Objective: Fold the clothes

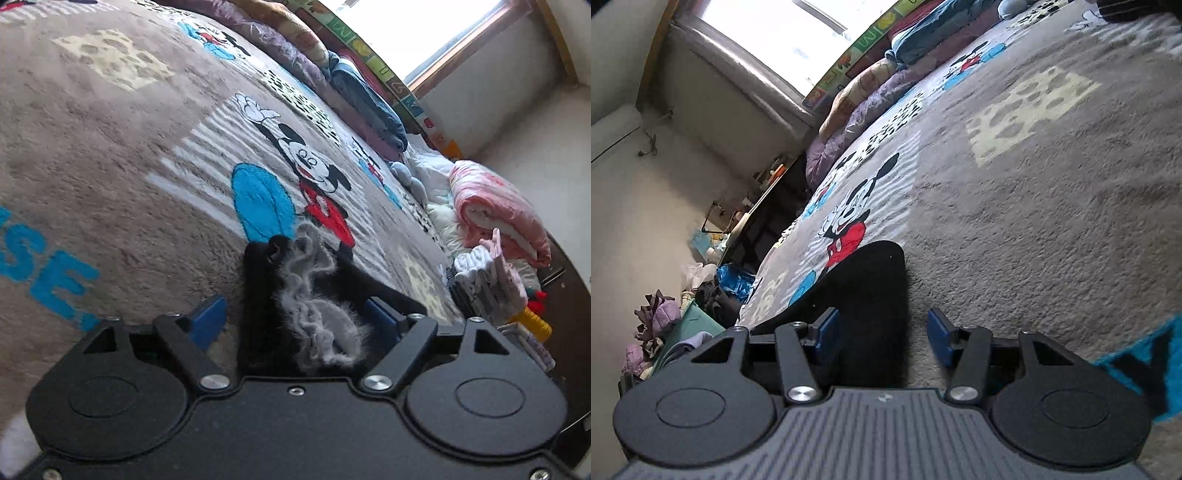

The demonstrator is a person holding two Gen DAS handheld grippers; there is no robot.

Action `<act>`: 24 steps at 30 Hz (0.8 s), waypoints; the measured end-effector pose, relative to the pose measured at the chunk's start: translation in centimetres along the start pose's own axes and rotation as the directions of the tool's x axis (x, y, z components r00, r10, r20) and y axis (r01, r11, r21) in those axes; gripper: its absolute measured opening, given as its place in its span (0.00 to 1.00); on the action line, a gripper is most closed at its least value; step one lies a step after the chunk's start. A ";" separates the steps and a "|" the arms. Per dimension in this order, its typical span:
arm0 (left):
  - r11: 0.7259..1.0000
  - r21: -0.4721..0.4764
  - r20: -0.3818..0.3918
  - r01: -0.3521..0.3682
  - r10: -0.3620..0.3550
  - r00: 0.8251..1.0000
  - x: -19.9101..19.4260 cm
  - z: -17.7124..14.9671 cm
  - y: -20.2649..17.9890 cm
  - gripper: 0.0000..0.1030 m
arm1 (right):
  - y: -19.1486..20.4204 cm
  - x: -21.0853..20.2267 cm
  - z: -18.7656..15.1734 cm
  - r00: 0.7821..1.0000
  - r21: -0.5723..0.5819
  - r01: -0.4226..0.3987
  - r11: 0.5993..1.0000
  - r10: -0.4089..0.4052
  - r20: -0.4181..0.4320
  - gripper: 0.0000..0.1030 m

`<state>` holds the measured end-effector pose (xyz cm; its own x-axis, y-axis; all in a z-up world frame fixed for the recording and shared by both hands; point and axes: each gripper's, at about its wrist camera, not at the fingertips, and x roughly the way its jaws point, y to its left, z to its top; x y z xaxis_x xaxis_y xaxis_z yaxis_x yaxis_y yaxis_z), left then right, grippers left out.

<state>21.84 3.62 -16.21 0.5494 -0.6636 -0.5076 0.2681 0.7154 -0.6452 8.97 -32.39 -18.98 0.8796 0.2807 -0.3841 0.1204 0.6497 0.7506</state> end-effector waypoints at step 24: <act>0.933 0.059 0.035 0.355 -0.358 0.933 0.4 -4.0 -17.5 0.29 | -0.1 -15.3 3.6 0.957 0.047 -0.135 0.990 0.118 0.265 0.22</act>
<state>14.22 -10.06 -7.45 0.4445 -0.8675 -0.2232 0.4919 0.4446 -0.7486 -2.82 -39.25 -11.24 0.9780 0.1580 -0.1363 0.0220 0.5715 0.8203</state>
